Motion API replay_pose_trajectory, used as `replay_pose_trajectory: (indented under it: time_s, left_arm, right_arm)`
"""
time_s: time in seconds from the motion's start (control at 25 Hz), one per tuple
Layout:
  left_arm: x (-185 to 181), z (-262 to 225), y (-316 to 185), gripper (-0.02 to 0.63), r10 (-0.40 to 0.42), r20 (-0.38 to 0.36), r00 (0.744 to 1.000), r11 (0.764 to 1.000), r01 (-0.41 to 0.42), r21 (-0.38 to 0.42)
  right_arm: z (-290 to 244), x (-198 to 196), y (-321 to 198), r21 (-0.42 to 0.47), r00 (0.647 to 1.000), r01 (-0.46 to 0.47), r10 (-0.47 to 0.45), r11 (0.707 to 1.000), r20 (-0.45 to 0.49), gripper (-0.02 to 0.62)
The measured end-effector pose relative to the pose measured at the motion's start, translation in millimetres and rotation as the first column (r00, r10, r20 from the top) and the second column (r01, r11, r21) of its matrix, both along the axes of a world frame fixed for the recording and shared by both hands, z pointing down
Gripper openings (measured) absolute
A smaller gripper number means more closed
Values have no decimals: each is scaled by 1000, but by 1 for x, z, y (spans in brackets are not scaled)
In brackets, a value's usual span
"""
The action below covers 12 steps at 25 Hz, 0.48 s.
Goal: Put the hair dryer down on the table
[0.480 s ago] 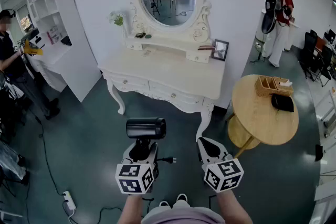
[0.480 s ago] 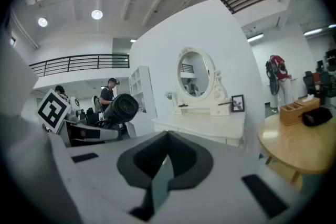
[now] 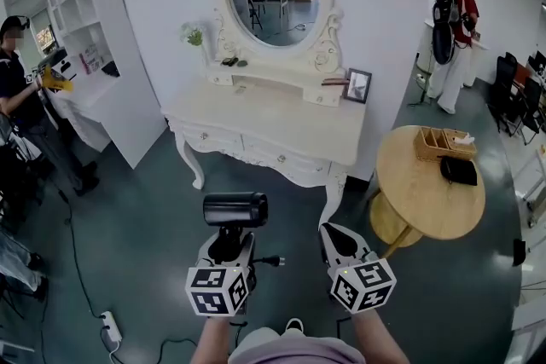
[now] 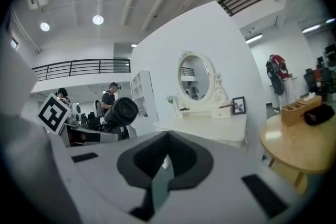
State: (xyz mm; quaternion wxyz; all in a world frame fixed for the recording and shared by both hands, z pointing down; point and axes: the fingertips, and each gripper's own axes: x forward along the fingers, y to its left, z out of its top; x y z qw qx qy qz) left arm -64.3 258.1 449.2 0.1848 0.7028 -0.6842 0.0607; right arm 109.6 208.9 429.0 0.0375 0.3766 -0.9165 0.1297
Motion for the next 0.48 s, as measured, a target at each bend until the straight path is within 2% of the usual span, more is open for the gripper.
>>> replay_pose_trajectory:
  time_s: [0.48]
  left_arm:
    - [-2, -7, -17, 206, -7, 3, 1000, 1000, 7, 16]
  right_arm:
    - [0, 6, -19, -16, 1000, -8, 9, 1000, 26, 3]
